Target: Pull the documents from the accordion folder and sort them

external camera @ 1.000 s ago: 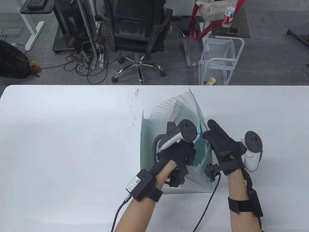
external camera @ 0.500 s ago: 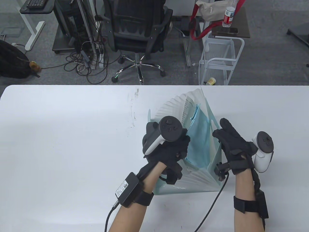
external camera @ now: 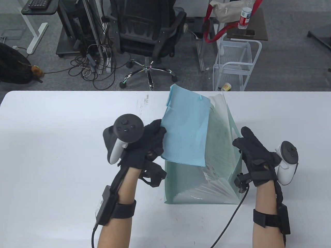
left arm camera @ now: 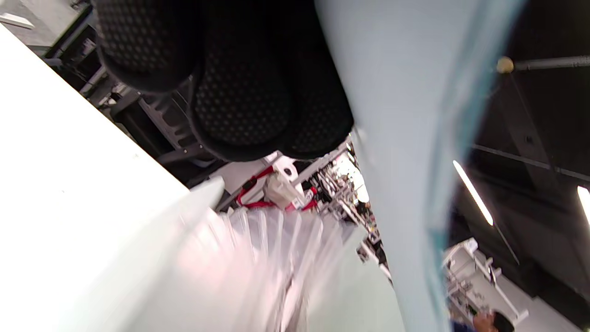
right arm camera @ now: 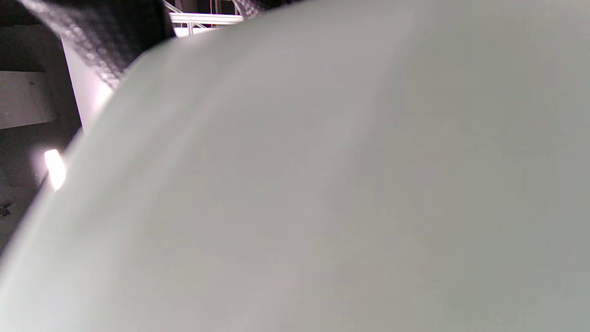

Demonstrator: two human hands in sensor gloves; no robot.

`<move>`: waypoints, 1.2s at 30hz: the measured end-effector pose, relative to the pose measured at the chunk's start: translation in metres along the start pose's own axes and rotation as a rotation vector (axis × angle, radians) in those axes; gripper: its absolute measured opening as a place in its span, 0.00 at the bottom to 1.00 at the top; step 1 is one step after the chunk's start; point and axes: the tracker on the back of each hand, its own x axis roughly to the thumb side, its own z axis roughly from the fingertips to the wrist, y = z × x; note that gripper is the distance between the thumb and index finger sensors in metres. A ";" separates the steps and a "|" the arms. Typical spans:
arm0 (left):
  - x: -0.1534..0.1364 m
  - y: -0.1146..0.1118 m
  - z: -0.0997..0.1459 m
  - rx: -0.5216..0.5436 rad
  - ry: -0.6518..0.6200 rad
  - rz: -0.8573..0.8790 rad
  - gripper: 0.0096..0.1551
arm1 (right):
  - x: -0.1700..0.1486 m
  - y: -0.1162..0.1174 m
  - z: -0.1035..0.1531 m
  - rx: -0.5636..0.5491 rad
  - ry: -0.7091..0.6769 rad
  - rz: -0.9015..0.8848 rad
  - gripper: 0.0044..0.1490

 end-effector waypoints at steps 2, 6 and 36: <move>-0.011 0.022 0.006 0.043 0.017 0.020 0.24 | 0.001 0.001 0.000 0.005 0.003 0.001 0.54; -0.036 0.057 0.021 0.118 0.059 0.014 0.24 | 0.001 0.001 0.000 0.011 0.005 -0.003 0.54; -0.187 -0.066 -0.024 -0.101 0.578 -0.317 0.24 | 0.001 0.006 -0.001 0.027 0.005 0.012 0.55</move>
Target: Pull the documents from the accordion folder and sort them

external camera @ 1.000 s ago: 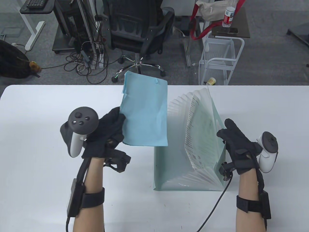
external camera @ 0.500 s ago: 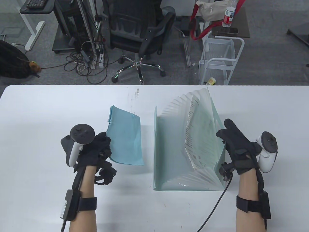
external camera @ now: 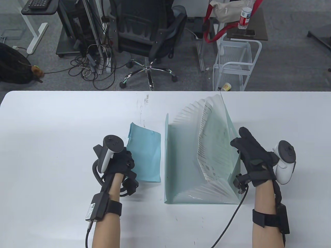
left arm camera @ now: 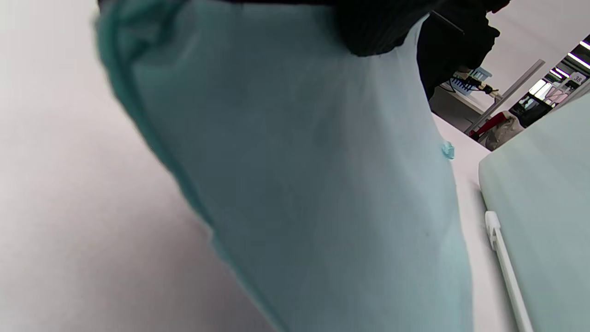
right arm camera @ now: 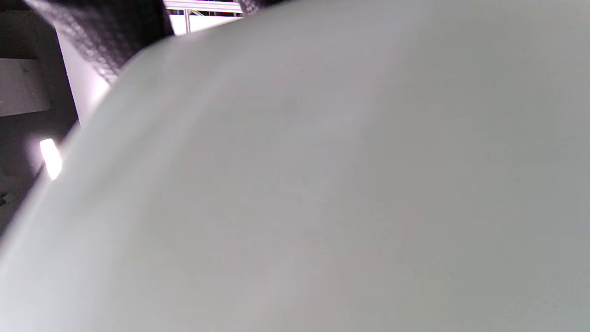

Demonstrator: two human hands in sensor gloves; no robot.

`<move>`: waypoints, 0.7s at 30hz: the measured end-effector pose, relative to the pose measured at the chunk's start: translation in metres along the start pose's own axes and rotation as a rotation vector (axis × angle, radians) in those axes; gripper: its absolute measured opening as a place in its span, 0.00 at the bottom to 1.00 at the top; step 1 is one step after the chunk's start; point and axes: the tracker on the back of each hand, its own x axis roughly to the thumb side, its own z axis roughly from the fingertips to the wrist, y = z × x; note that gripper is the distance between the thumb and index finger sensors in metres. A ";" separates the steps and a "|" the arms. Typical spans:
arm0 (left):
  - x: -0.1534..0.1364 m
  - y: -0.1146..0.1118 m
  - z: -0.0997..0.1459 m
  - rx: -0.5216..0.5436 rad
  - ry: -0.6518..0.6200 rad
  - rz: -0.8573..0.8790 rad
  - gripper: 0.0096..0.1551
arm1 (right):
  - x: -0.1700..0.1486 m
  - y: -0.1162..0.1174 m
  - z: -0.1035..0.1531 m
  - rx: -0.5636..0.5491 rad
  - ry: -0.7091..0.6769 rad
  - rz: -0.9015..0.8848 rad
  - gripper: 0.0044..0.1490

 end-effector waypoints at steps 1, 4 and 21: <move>0.002 -0.003 -0.001 -0.002 0.000 -0.006 0.24 | 0.000 0.000 0.000 -0.001 0.000 -0.002 0.55; 0.005 -0.010 -0.005 -0.015 -0.001 -0.019 0.25 | 0.000 0.000 0.000 0.003 0.001 -0.004 0.55; 0.008 0.000 0.003 -0.037 0.005 -0.051 0.45 | -0.001 0.000 0.000 0.010 0.004 -0.019 0.55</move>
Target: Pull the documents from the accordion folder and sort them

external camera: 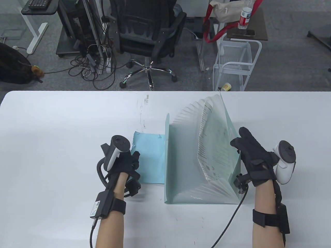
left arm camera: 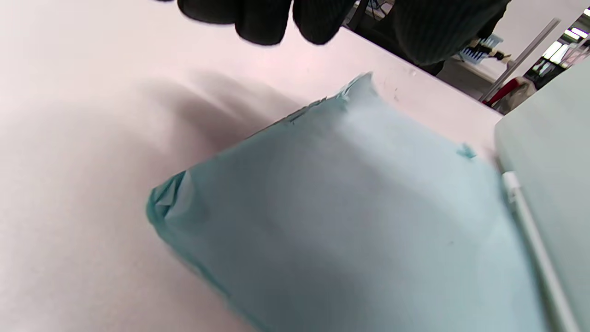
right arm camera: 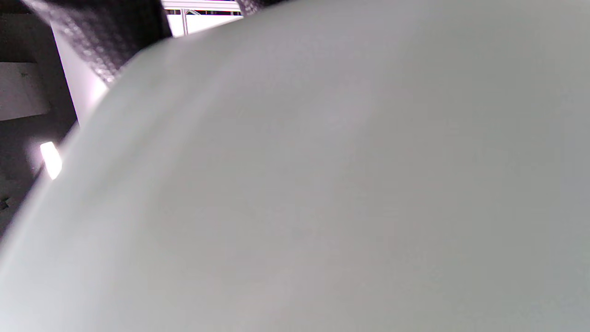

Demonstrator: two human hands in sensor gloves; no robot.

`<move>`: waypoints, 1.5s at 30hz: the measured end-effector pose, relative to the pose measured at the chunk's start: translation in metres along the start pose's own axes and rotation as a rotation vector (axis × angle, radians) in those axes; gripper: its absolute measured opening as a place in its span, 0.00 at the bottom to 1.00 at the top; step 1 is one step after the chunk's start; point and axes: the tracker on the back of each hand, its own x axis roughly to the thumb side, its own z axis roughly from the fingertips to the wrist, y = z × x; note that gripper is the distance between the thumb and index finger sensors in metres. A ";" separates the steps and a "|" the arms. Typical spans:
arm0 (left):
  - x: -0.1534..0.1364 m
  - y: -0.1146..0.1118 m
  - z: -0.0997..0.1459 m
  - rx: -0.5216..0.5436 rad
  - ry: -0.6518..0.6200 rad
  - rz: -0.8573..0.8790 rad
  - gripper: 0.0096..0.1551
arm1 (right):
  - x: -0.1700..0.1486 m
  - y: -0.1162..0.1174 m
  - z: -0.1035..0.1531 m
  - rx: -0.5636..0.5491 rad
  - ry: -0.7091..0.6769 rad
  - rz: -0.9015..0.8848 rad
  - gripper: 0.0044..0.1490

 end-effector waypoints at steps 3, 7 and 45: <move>0.010 0.021 0.018 0.054 -0.079 0.079 0.47 | 0.000 0.000 0.000 0.002 0.001 -0.001 0.55; 0.038 0.054 0.053 0.102 -0.255 0.198 0.55 | 0.000 0.000 0.000 0.008 0.001 0.002 0.55; 0.211 -0.023 0.119 0.014 -0.429 -0.321 0.23 | -0.003 0.005 -0.003 0.032 0.002 0.023 0.55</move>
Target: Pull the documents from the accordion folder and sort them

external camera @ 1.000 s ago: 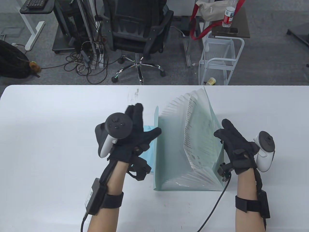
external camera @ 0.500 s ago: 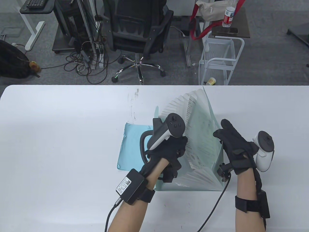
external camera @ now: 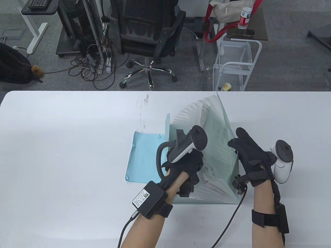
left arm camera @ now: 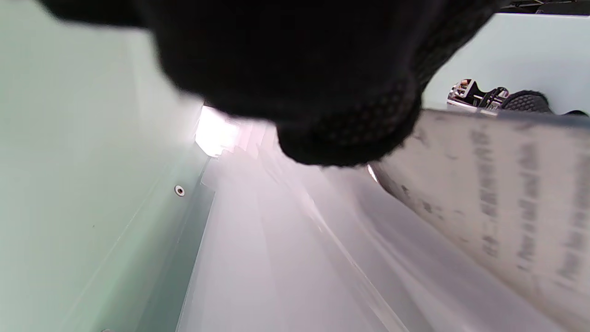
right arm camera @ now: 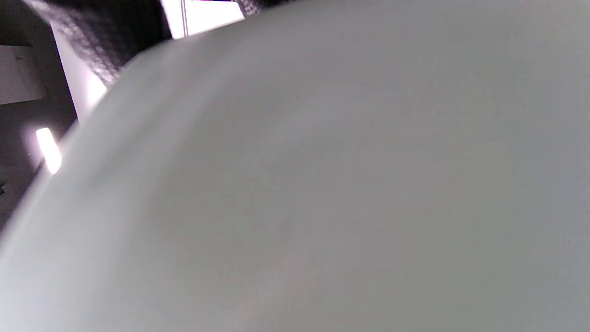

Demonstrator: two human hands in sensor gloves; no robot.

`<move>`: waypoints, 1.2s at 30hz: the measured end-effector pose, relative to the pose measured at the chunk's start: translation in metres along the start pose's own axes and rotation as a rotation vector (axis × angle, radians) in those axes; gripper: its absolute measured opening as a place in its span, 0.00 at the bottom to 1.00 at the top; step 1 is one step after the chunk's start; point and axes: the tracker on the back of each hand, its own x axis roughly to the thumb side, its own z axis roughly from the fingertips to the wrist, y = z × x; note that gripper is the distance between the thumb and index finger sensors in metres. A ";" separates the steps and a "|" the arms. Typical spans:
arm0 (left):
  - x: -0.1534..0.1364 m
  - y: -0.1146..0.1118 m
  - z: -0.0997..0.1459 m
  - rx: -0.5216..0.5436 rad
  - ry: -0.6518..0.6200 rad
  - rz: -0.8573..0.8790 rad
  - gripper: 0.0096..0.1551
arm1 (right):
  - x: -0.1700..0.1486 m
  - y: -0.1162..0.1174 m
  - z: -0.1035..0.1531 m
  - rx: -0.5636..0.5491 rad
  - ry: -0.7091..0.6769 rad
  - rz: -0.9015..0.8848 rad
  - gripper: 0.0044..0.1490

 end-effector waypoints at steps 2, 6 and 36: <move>0.001 0.000 0.001 -0.003 -0.003 -0.005 0.25 | 0.000 0.000 0.000 0.002 0.000 0.000 0.55; 0.002 -0.004 -0.002 -0.028 0.001 -0.022 0.27 | 0.000 0.000 0.000 0.004 0.000 0.007 0.55; -0.096 0.083 0.067 0.237 -0.130 0.470 0.24 | -0.003 -0.005 -0.001 0.003 0.001 -0.026 0.55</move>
